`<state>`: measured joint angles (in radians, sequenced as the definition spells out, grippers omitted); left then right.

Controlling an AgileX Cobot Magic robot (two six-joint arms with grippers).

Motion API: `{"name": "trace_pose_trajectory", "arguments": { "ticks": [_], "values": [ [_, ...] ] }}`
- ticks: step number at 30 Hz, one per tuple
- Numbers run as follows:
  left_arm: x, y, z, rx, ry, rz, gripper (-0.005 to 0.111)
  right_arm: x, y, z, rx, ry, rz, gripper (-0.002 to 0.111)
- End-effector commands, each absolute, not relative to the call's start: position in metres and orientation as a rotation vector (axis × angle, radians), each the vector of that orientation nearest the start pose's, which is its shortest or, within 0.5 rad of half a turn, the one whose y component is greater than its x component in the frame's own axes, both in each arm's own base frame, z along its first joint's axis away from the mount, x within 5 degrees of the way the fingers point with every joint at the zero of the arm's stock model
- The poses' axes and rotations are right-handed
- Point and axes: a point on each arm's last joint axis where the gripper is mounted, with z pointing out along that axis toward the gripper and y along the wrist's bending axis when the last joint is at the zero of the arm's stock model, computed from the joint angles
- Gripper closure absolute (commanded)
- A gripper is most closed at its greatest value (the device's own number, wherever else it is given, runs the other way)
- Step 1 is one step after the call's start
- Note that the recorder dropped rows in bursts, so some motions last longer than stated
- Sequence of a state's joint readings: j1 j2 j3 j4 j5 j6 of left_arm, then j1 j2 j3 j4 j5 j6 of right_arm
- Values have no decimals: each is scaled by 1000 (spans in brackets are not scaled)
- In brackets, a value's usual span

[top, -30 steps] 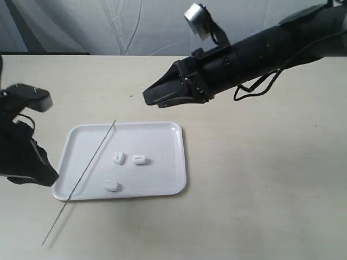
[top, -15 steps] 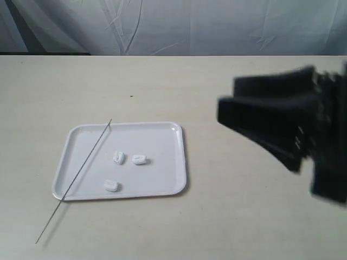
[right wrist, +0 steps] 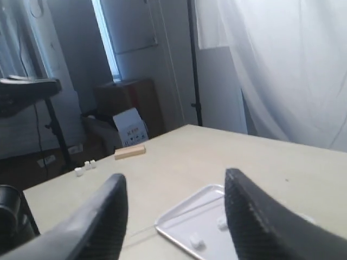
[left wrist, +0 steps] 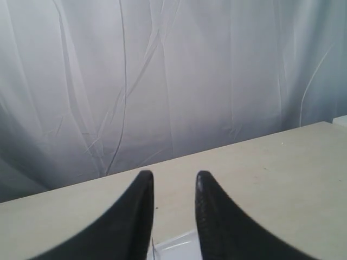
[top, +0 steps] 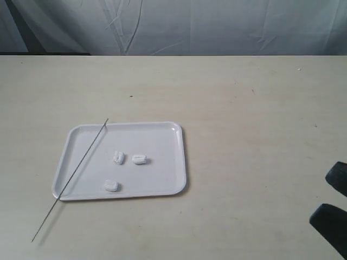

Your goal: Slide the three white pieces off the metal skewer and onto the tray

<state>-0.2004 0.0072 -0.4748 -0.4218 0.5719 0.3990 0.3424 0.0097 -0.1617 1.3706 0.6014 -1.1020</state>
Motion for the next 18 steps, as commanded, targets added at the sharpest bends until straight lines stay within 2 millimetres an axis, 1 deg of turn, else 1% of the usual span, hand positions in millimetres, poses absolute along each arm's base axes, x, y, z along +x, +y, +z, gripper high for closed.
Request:
{"name": "trace_pose_trajectory", "arguments": {
  "ticks": [1, 4, 11, 13, 15, 17, 18],
  "values": [
    [3, -22, 315, 341, 1521, -335, 79, 15, 56, 244, -534, 1538, 880, 57],
    [3, -21, 313, 359, 1536, -309, 79, 15, 56, 245, -522, 1538, 892, 57],
    [3, -21, 314, 357, 1533, -313, 79, 15, 56, 245, -522, 1538, 888, 57],
    [3, -21, 314, 358, 1532, -306, 81, 15, 56, 245, -522, 1538, 888, 57],
    [5, -18, 312, 382, 1544, -219, 90, 15, 56, 245, -522, 1538, 888, 57],
    [8, -13, 307, 410, 1563, -108, 107, 15, 56, 245, -522, 1538, 888, 57],
    [9, -11, 305, 420, 1571, -66, 106, 15, 56, 245, -522, 1538, 888, 57]
  ]
}}
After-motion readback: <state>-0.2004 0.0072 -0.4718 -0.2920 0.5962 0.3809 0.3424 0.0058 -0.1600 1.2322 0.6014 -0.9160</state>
